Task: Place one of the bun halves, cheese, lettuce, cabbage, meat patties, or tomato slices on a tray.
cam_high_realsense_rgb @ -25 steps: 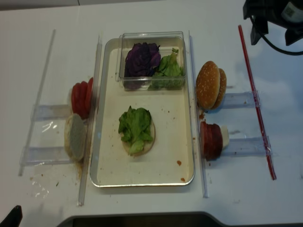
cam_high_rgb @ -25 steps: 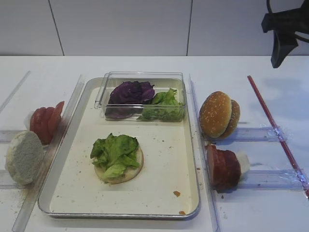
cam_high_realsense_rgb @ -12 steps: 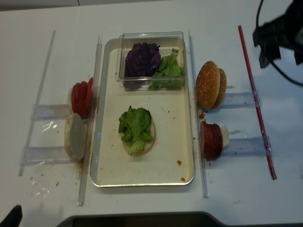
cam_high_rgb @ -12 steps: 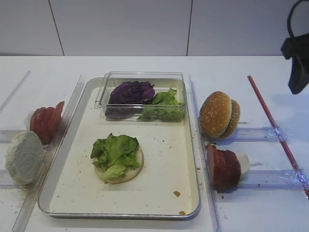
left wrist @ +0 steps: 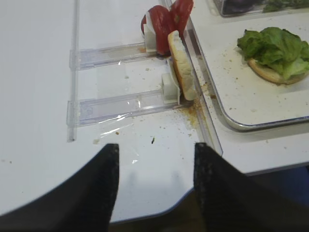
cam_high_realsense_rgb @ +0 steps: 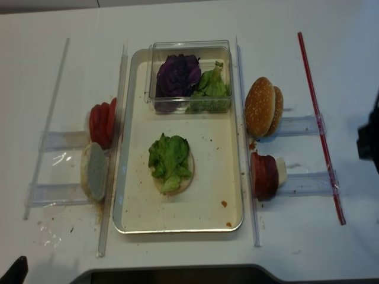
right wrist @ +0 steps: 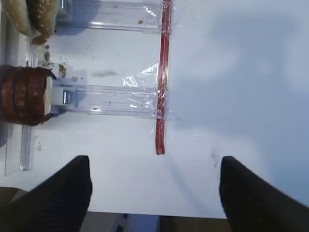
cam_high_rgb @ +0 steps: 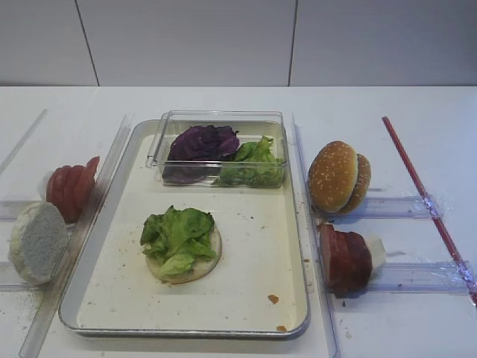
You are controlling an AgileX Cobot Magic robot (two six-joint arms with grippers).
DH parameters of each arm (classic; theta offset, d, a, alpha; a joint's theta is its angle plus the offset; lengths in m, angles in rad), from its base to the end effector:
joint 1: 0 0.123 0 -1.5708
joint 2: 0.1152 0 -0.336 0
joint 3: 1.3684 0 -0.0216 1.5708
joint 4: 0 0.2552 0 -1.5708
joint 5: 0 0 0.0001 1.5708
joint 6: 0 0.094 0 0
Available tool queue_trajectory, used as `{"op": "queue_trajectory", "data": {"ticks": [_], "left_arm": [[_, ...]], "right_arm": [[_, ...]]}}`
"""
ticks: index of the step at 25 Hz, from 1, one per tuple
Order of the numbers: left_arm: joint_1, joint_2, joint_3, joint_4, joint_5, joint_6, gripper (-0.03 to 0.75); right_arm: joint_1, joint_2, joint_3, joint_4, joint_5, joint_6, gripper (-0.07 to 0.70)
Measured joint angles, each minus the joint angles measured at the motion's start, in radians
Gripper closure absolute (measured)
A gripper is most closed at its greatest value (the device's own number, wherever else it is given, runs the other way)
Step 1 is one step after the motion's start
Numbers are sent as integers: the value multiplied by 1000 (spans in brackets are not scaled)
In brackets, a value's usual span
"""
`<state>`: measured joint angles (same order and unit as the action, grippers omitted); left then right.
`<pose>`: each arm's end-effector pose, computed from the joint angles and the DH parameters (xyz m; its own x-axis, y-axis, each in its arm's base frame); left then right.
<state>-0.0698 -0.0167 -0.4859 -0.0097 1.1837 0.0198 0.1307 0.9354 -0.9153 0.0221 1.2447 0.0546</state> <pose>-0.0564 0.0031 0.2633 -0.5569 0.0551 -0.8287 0.0862 0.9962 0.0083 0.1208 0.0179 0.3664 -0.9226 -0.0591 -0.3813 -0.0815 0.9957 0.0429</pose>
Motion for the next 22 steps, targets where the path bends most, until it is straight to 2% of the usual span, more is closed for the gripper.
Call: {"op": "queue_trajectory", "data": {"ticks": [6, 12, 22], "left_arm": [[0, 0, 0, 0, 0, 0, 377], [0, 0, 0, 0, 0, 0, 377], [0, 0, 0, 0, 0, 0, 377]], "right_arm": [[0, -227, 115, -6, 4, -7, 63], [0, -454, 222, -32, 18, -55, 63], [0, -760, 323, -36, 27, -74, 63]]}}
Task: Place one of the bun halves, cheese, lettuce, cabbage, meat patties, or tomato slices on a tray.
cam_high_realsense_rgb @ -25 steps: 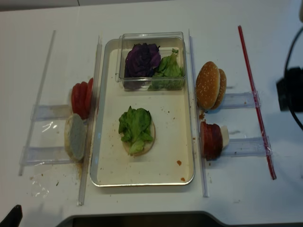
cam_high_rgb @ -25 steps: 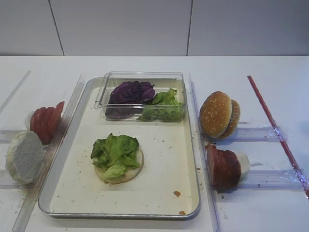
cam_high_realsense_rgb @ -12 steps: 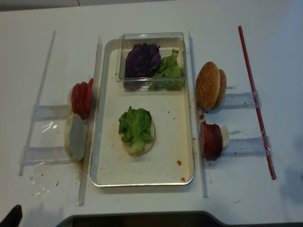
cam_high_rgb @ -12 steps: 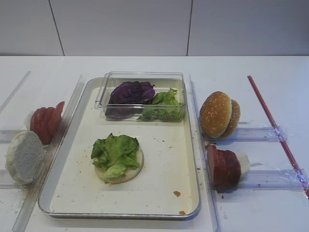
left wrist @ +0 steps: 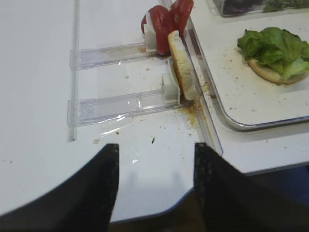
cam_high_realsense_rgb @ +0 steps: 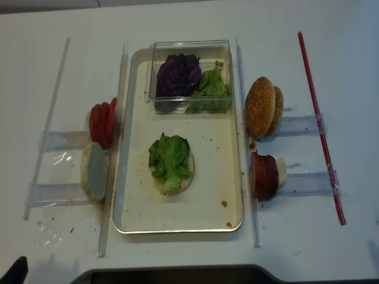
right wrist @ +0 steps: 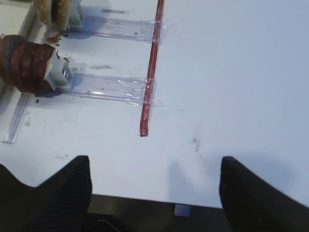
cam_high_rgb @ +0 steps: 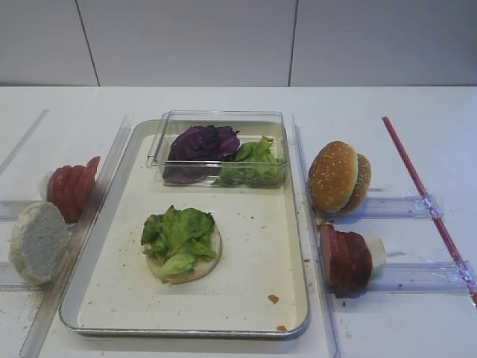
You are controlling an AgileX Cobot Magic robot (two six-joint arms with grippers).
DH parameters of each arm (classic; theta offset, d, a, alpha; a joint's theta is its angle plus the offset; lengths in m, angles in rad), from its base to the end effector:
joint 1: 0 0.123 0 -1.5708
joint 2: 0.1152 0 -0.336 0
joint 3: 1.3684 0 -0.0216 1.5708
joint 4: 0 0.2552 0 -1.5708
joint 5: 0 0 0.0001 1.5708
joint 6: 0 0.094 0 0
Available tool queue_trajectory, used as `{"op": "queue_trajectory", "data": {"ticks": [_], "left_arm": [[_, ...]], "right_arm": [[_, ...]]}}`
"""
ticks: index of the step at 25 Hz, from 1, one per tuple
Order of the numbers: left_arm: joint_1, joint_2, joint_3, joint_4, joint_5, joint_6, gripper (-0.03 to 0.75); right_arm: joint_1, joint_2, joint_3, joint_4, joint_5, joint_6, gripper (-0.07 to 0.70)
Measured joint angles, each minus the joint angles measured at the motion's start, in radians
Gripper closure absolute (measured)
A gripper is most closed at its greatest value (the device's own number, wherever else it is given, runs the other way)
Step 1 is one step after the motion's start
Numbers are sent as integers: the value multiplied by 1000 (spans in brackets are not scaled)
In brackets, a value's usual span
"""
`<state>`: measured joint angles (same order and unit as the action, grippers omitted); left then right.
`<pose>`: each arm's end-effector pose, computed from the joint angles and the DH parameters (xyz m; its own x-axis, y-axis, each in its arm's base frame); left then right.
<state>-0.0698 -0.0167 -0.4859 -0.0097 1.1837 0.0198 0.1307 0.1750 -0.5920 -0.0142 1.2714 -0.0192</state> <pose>-0.0564 0.0031 0.2633 -0.5569 0.0551 -0.8287 0.0862 0.9962 0.0083 -0.0408 -0.0067 0.2960 -0.6852 -0.1137 -0.7195 -0.1367 0.9903 -0.0263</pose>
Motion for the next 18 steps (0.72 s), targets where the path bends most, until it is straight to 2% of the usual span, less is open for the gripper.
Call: {"op": "queue_trajectory", "data": {"ticks": [8, 10, 14, 18], "left_arm": [[0, 0, 0, 0, 0, 0, 377], [0, 0, 0, -2, 0, 0, 377], [0, 0, 0, -2, 0, 0, 377], [0, 0, 0, -2, 0, 0, 377]], "right_arm": [[0, -190, 75, 0, 9, -9, 63], [0, -192, 82, 14, -17, -27, 63], [0, -193, 113, 52, -115, -91, 63], [0, -193, 117, 72, -127, -116, 63]]}}
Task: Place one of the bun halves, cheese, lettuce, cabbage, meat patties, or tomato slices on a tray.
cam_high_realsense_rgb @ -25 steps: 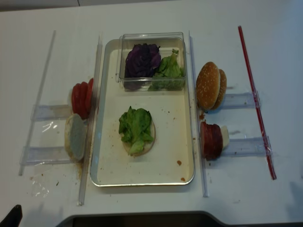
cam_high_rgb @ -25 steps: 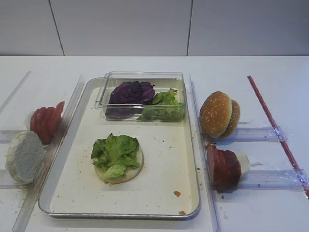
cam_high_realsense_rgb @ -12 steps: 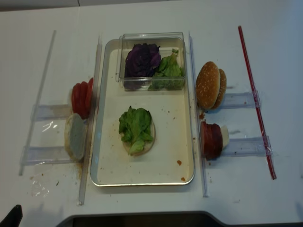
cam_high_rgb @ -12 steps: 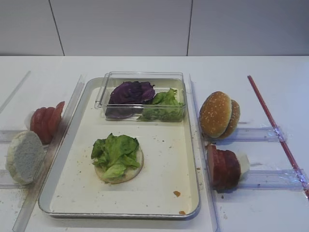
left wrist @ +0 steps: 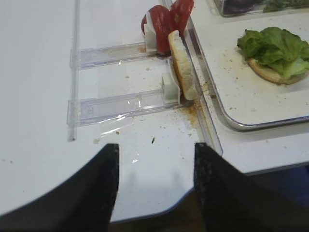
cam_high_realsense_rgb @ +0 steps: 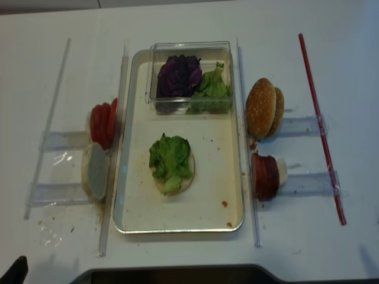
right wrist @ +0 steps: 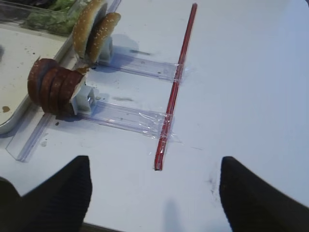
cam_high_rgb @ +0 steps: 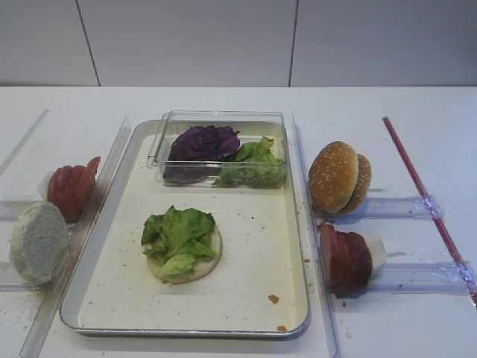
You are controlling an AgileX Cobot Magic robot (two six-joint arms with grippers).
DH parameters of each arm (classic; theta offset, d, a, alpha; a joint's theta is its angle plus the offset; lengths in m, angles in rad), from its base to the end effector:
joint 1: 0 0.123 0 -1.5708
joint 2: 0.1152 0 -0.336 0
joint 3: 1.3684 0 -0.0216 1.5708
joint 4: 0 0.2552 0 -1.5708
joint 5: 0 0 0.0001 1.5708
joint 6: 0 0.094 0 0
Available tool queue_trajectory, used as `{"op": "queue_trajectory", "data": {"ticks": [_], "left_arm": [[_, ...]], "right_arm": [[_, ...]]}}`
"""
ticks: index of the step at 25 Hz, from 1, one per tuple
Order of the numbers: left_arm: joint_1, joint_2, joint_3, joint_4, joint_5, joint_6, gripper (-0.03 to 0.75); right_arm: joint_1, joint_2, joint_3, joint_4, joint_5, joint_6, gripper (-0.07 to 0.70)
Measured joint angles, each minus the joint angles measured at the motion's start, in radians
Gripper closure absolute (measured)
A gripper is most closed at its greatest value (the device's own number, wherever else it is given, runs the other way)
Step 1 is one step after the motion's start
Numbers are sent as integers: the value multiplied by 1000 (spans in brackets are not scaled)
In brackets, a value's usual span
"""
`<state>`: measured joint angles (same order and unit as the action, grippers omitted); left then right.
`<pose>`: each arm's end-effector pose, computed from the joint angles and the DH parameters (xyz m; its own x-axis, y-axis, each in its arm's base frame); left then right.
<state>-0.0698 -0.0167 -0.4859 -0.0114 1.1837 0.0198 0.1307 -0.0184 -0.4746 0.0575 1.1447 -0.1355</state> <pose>-0.0564 0.0029 0.2633 -0.5569 0.0545 -0.8288 0.0871 0.9962 0.0069 -0.0537 -0.0021 0.2632 -0.5072 -0.1790 -0.8430 -0.2320 0.9704 -0.0664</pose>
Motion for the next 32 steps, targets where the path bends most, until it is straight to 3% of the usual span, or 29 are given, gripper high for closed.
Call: {"op": "queue_trajectory", "data": {"ticks": [20, 32], "left_arm": [[0, 0, 0, 0, 0, 0, 377], [0, 0, 0, 0, 0, 0, 377]], "right_arm": [[0, 0, 6, 0, 0, -5, 63], [-57, 0, 6, 0, -2, -5, 63]]}}
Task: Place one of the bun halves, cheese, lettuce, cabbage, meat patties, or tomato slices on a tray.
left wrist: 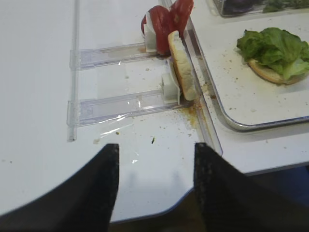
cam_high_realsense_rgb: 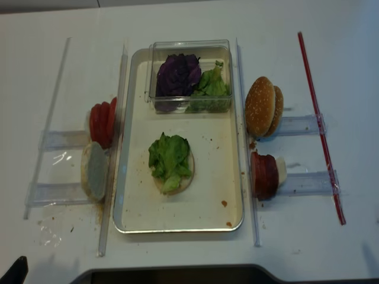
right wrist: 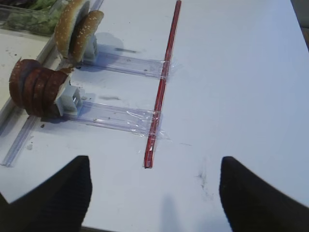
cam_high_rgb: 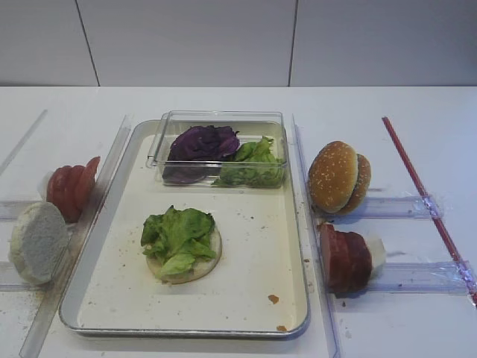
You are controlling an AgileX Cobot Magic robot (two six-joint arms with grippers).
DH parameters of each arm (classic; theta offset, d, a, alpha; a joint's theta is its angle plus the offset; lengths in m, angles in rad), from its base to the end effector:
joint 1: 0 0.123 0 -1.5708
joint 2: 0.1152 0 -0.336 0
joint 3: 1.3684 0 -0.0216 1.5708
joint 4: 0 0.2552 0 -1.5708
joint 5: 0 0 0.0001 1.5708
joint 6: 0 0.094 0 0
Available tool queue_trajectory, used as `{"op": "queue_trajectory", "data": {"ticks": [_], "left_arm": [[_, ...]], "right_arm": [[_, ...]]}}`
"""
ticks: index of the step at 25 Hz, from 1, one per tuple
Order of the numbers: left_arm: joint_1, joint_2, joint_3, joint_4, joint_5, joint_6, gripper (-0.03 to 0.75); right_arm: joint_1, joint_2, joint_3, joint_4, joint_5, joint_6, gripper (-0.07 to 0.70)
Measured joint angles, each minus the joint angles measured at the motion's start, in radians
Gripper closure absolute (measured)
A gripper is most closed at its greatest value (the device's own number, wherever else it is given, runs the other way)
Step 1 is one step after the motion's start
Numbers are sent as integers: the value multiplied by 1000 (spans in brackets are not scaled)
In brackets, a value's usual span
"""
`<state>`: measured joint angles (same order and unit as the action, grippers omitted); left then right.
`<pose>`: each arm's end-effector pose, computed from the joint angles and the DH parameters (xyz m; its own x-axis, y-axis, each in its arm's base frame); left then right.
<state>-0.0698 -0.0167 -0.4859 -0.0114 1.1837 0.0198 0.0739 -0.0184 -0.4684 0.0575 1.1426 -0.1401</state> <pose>-0.0564 0.0029 0.2633 -0.5569 0.0545 -0.8288 0.0871 0.9962 0.0069 -0.0530 0.0010 0.2616 -0.5192 -0.1545 -0.8406 -0.1791 0.9814 -0.0698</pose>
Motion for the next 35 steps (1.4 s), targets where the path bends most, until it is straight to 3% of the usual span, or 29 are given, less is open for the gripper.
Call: {"op": "queue_trajectory", "data": {"ticks": [35], "left_arm": [[0, 0, 0, 0, 0, 0, 378]], "right_arm": [[0, 0, 0, 0, 0, 0, 63]]}}
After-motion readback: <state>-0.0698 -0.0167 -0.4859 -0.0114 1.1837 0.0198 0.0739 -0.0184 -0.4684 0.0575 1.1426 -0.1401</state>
